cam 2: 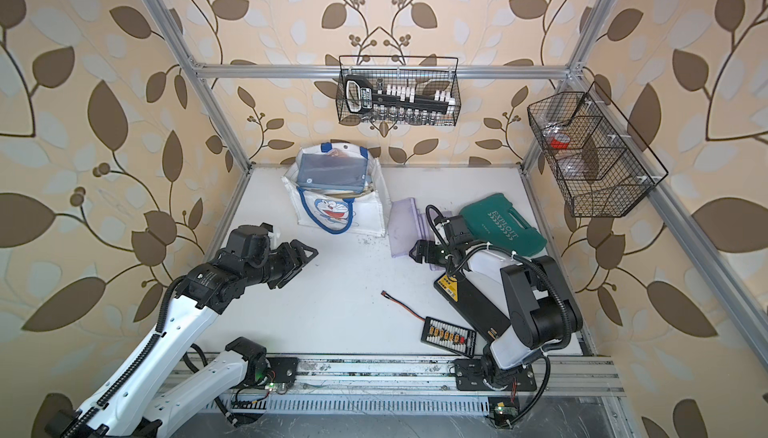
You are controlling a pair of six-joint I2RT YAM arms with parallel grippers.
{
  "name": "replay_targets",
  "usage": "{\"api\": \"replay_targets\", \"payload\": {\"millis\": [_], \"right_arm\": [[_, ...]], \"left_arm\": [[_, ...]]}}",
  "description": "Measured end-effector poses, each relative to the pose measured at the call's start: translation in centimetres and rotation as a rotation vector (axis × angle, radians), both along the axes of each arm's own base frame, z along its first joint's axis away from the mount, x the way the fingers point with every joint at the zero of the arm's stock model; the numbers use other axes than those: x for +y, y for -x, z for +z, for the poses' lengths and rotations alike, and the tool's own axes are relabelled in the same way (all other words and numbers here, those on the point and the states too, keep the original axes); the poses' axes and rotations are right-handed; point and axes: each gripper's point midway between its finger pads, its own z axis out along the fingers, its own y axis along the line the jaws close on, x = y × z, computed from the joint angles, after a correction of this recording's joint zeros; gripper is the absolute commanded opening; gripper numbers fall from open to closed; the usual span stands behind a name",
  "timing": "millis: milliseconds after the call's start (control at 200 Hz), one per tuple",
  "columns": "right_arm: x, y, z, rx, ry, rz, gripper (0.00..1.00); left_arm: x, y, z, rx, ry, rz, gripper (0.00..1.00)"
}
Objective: Put the pencil pouch into the canvas bag
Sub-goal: Move the pencil pouches to the center of the board, then pick up the pencil pouch from the center of the board.
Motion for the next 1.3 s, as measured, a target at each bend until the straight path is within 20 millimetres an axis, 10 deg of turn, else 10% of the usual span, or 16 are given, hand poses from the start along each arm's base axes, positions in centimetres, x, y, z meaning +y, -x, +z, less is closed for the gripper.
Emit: {"api": "replay_targets", "payload": {"millis": [200,400,570,715,1300], "right_arm": [[-0.7,0.6,0.7,0.067,0.033,-0.013,0.88],[0.6,-6.2,4.0,-0.021,0.058,0.015,0.80],[1.5,-9.7,2.4,-0.010,0.073,0.044,0.76],[1.4,-9.6,-0.5,0.053,0.092,0.061,0.70],[2.6,-9.7,-1.7,0.033,0.106,0.123,0.21]], "left_arm": [[-0.3,0.8,-0.7,0.014,0.017,-0.025,0.72],[-0.4,1.3,-0.4,0.008,0.027,-0.038,0.72],[-0.3,1.7,-0.2,0.000,0.030,-0.039,0.72],[-0.2,2.1,0.0,-0.003,0.031,-0.038,0.72],[0.0,2.6,-0.6,0.032,0.041,-0.015,0.72]]}}
